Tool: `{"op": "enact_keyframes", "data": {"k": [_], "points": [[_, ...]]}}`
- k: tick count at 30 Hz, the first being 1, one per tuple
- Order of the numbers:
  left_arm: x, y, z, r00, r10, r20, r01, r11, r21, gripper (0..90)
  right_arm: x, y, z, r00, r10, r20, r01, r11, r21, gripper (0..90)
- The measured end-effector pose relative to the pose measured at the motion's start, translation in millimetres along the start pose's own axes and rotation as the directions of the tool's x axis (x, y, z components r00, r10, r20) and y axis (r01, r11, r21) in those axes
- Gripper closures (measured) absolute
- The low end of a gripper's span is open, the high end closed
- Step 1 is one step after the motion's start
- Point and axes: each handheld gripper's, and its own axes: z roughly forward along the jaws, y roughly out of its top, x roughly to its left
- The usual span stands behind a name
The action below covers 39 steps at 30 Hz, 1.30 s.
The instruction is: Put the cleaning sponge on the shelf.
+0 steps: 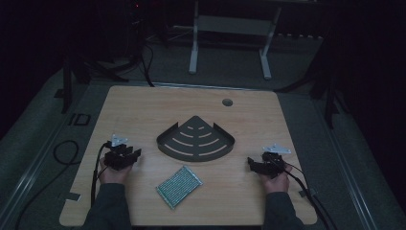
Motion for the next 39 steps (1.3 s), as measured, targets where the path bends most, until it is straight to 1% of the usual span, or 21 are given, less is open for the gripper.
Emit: {"op": "enact_keyframes", "data": {"k": [1,2,5,7,9,11,13,15,18,19,21,24,25,26,28,33,34,35,36,37,39], "points": [[-1.6,1.3,-2.0,0.9998,0.011,0.018,-0.011,0.9999,0.002,62.4,0.0,0.0,0.0,1.0000,0.000,0.000,0.000,1.000,0.000,20.7],[-1.6,1.3,-2.0,0.9998,0.011,0.018,-0.011,0.9999,0.002,63.9,0.0,0.0,0.0,1.0000,0.000,0.000,0.000,1.000,0.000,20.7],[-4.6,3.6,-4.9,0.9991,0.022,0.035,-0.022,0.9997,0.001,64.5,0.0,0.1,0.0,1.0000,0.000,0.000,0.000,1.000,0.001,20.6],[-7.7,6.4,-7.1,0.9978,0.040,0.052,-0.041,0.9991,0.010,64.5,0.0,0.1,0.0,1.0000,0.000,0.000,0.000,1.000,0.001,20.6],[-7.7,6.4,-7.1,0.9978,0.040,0.052,-0.041,0.9991,0.010,64.4,0.0,0.1,0.0,1.0000,0.000,0.000,0.000,1.000,0.001,20.6],[-12.6,10.3,-11.3,0.9951,0.056,0.081,-0.058,0.9981,0.021,64.6,0.0,0.1,0.0,1.0000,0.000,0.000,0.000,1.000,0.001,20.6],[-16.9,12.9,-14.2,0.9922,0.075,0.100,-0.078,0.9966,0.028,64.7,0.0,0.1,0.0,1.0000,0.000,0.000,0.000,1.000,0.000,20.6],[-21.0,15.4,-16.2,0.9900,0.091,0.108,-0.096,0.9944,0.044,65.8,0.1,0.1,0.1,1.0000,0.000,-0.001,0.000,1.000,0.000,20.5],[-29.3,19.5,-20.6,0.9841,0.116,0.134,-0.125,0.9902,0.062,68.3,0.0,0.2,0.1,1.0000,0.000,-0.001,0.000,1.000,0.000,20.5],[-32.9,20.9,-22.3,0.9812,0.126,0.146,-0.137,0.9885,0.065,69.0,0.0,0.2,0.1,1.0000,0.000,-0.001,0.000,1.000,0.001,20.4],[-40.4,23.6,-26.3,0.9760,0.153,0.155,-0.165,0.9841,0.067,69.5,0.0,0.2,0.1,1.0000,0.000,-0.001,0.000,1.000,0.001,20.5],[-50.0,24.5,-31.3,0.9681,0.168,0.186,-0.182,0.9813,0.061,69.3,0.0,0.2,0.1,1.0000,-0.001,-0.001,0.001,1.000,0.001,20.4],[-53.5,24.6,-32.8,0.9638,0.177,0.199,-0.193,0.9793,0.061,69.5,0.0,0.2,0.1,1.0000,-0.001,-0.001,0.001,1.000,0.001,20.5],[-55.5,24.5,-33.5,0.9615,0.182,0.206,-0.198,0.9783,0.061,69.5,0.0,0.1,0.1,1.0000,-0.001,-0.001,0.001,1.000,0.001,20.4],[-59.8,25.0,-35.5,0.9547,0.191,0.228,-0.211,0.9756,0.063,69.4,0.0,0.1,0.1,1.0000,-0.001,-0.001,0.001,1.000,0.001,20.4],[-70.5,27.8,-38.2,0.9335,0.217,0.285,-0.250,0.9648,0.082,69.6,0.0,0.2,0.1,1.0000,0.000,-0.001,0.000,1.000,0.001,20.4],[-73.8,28.6,-38.2,0.9280,0.226,0.296,-0.263,0.9605,0.091,69.9,0.0,0.2,0.1,1.0000,0.000,-0.001,0.000,1.000,0.001,20.4],[-76.8,28.9,-37.7,0.9246,0.227,0.306,-0.267,0.9592,0.094,70.6,0.1,0.2,0.1,1.0000,0.000,-0.001,0.000,1.000,0.001,20.4],[-79.7,29.3,-36.8,0.9199,0.233,0.316,-0.276,0.9561,0.099,71.5,0.1,0.2,0.1,1.0000,0.000,-0.001,0.000,1.000,0.001,20.4],[-82.0,29.6,-35.7,0.9167,0.237,0.322,-0.283,0.9538,0.103,72.3,0.1,0.2,0.1,1.0000,0.000,-0.001,0.000,1.000,0.001,20.4],[-89.6,30.4,-30.8,0.9054,0.248,0.344,-0.305,0.9445,0.122,75.0,0.0,0.2,0.1,1.0000,0.000,-0.001,0.000,1.000,0.001,20.4]]}}
